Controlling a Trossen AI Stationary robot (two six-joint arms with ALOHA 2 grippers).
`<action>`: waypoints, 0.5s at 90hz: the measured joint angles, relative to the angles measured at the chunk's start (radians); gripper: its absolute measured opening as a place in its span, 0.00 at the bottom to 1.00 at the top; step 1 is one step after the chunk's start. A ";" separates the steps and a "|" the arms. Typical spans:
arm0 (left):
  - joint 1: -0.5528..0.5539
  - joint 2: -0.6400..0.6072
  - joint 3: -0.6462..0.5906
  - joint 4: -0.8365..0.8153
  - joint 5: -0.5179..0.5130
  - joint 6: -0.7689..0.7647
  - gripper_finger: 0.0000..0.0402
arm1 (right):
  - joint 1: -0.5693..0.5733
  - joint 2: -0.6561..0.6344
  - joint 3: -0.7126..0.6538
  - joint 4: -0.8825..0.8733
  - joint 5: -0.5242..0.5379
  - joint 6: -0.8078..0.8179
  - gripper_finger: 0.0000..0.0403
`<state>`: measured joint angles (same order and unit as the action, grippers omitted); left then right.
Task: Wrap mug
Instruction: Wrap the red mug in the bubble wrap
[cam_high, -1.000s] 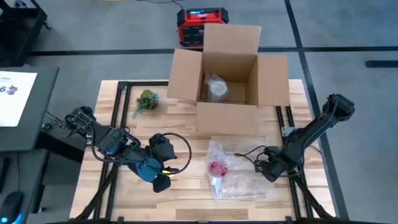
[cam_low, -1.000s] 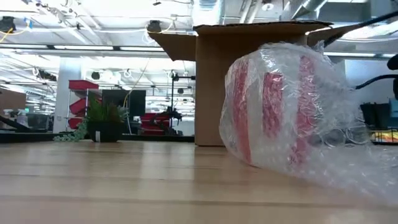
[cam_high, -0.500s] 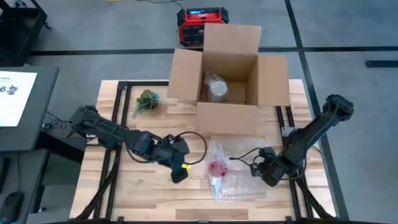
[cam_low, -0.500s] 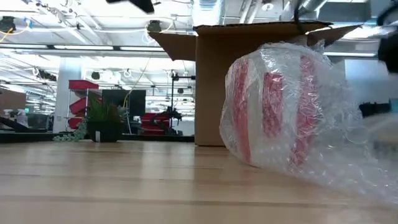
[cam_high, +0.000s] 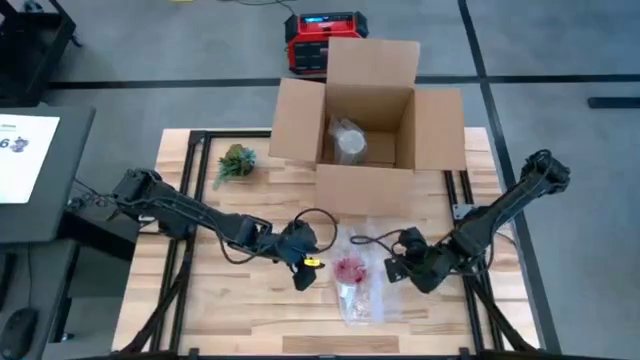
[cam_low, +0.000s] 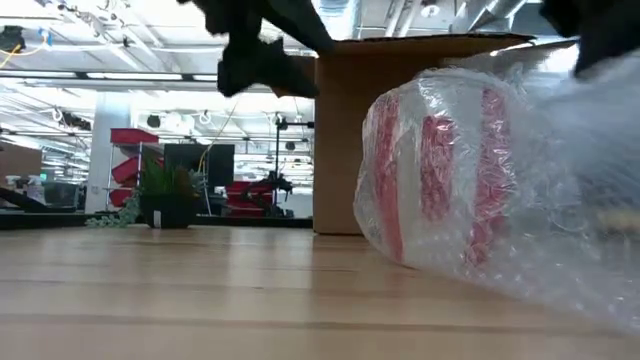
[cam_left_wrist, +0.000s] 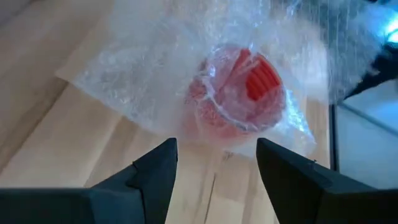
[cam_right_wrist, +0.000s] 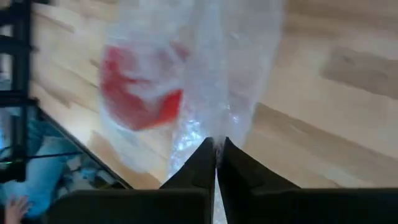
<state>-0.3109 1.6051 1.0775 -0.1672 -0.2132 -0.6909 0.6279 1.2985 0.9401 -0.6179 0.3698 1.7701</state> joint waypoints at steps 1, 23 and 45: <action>0.002 0.000 -0.007 0.010 0.003 -0.002 0.50 | -0.004 0.000 0.000 0.011 0.000 -0.012 0.00; 0.009 0.000 -0.108 0.141 0.084 -0.032 0.50 | -0.093 -0.001 0.001 0.250 0.000 -0.223 0.00; 0.009 0.097 -0.108 0.256 0.077 -0.034 0.50 | -0.138 -0.003 0.001 0.419 -0.006 -0.326 0.00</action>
<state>-0.3022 1.7020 0.9694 0.0887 -0.1358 -0.7245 0.4898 1.2958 0.9413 -0.1994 0.3642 1.4437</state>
